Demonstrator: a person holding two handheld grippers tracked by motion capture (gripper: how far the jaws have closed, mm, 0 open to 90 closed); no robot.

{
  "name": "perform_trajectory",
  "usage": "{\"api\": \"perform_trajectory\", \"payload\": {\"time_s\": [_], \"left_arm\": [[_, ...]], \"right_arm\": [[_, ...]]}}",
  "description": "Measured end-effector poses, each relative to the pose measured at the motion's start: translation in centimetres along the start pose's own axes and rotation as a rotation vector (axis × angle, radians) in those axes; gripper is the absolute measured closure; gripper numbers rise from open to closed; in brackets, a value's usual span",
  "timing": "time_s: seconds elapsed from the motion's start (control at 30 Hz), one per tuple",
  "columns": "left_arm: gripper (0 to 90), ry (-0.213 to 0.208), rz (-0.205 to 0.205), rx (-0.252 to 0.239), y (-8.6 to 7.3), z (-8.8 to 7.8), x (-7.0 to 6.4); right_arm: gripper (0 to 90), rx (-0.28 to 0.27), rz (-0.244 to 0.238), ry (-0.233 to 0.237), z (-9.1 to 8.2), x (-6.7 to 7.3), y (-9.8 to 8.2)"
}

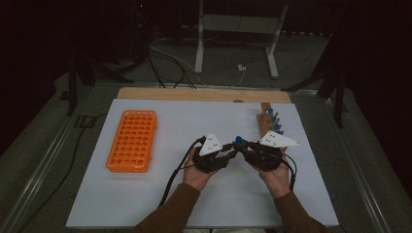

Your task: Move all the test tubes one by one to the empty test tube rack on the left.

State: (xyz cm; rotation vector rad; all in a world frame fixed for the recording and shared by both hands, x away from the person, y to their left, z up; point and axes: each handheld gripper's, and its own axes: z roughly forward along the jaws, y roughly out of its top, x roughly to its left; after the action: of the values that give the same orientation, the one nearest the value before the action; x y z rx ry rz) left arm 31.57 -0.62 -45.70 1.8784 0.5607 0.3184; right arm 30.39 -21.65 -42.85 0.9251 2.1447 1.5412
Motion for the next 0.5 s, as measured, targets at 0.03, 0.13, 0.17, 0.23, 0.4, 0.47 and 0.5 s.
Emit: {"api": "perform_trajectory", "payload": {"time_s": [0.03, 0.13, 0.17, 0.23, 0.4, 0.47, 0.5], "left_arm": [[72.5, -0.002, 0.003, 0.001, 0.0, 0.1, 0.0], [77.2, -0.003, 0.006, 0.003, -0.1, 0.1, 0.0], [77.6, -0.003, 0.012, 0.007, -0.1, 0.2, 0.0], [78.0, 0.0, 0.014, 0.007, -0.1, 0.1, 0.0], [78.2, 0.017, 0.004, 0.008, -0.1, 0.0, 0.3], [78.2, 0.035, -0.003, 0.013, -0.2, -0.4, 0.8], [78.2, 0.041, -0.009, 0.01, -0.3, -0.6, 1.0]], "right_arm": [[77.0, 0.002, 0.003, 0.003, 0.0, 0.0, 0.0], [77.1, 0.008, 0.004, 0.008, 0.2, 0.1, -0.1], [77.0, 0.011, 0.007, 0.008, 0.2, 0.0, -0.1], [76.4, 0.011, 0.013, 0.016, 0.2, -0.1, -0.2], [58.2, -0.01, 0.032, 0.042, -0.2, -0.6, -0.1], [50.5, -0.024, 0.044, 0.043, -0.5, -0.9, -0.1], [45.1, -0.03, 0.049, 0.038, -0.6, -1.1, 0.0]]}}
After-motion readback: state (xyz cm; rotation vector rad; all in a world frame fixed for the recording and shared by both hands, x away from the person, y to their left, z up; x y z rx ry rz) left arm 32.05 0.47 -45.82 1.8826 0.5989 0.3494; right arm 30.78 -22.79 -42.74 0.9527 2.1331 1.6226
